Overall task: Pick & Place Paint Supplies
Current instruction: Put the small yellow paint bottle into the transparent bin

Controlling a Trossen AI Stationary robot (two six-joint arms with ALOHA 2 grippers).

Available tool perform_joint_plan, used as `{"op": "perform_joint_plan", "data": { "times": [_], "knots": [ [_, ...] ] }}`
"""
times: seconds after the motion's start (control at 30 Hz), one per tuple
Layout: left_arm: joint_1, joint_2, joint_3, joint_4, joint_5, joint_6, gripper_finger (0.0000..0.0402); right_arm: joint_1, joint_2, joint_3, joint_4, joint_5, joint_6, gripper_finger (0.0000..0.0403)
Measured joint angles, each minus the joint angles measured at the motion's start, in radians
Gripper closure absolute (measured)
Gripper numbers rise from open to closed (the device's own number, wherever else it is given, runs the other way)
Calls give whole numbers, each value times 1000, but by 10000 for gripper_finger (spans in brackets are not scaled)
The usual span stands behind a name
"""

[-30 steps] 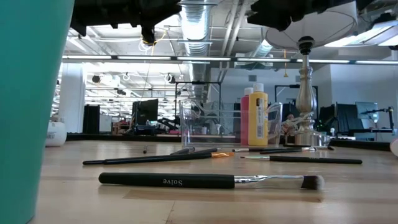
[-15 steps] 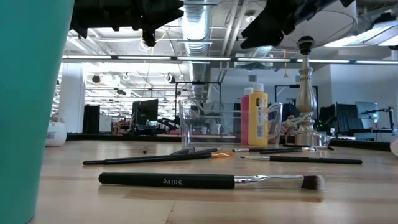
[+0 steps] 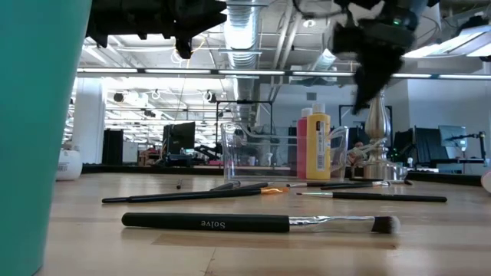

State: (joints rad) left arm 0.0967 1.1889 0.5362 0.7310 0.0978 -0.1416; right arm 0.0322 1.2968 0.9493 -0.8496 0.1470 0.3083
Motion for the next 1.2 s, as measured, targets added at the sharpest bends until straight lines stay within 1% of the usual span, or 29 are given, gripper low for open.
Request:
{"op": "perform_joint_plan", "data": {
  "times": [0.13,0.27,0.4,0.5,0.63,0.73,0.83,0.93,1.03,1.2],
  "knots": [
    [0,0,0,0,0,-7,399,21,0,5,-195,-76,113,135],
    [0,0,0,0,0,-23,399,90,0,4,-358,-129,189,136],
    [-12,0,0,-2,1,-24,399,201,0,3,-442,-182,198,144],
    [-19,0,0,-2,4,-24,399,291,0,3,-485,-188,163,155],
    [-19,0,0,-1,3,-24,399,384,-1,3,-479,-188,58,171],
    [-19,0,-1,0,3,-24,399,436,-1,3,-454,-188,52,183],
    [-19,0,-1,0,3,-24,399,474,-1,3,-401,-188,54,196],
    [-19,0,-1,0,11,-25,399,505,-1,3,-344,-187,112,208],
    [-19,0,-1,0,42,-45,399,532,-1,3,-285,-188,154,218],
    [-19,-6,-2,5,98,-59,399,557,-1,3,-191,-188,162,232]
  ]
}}
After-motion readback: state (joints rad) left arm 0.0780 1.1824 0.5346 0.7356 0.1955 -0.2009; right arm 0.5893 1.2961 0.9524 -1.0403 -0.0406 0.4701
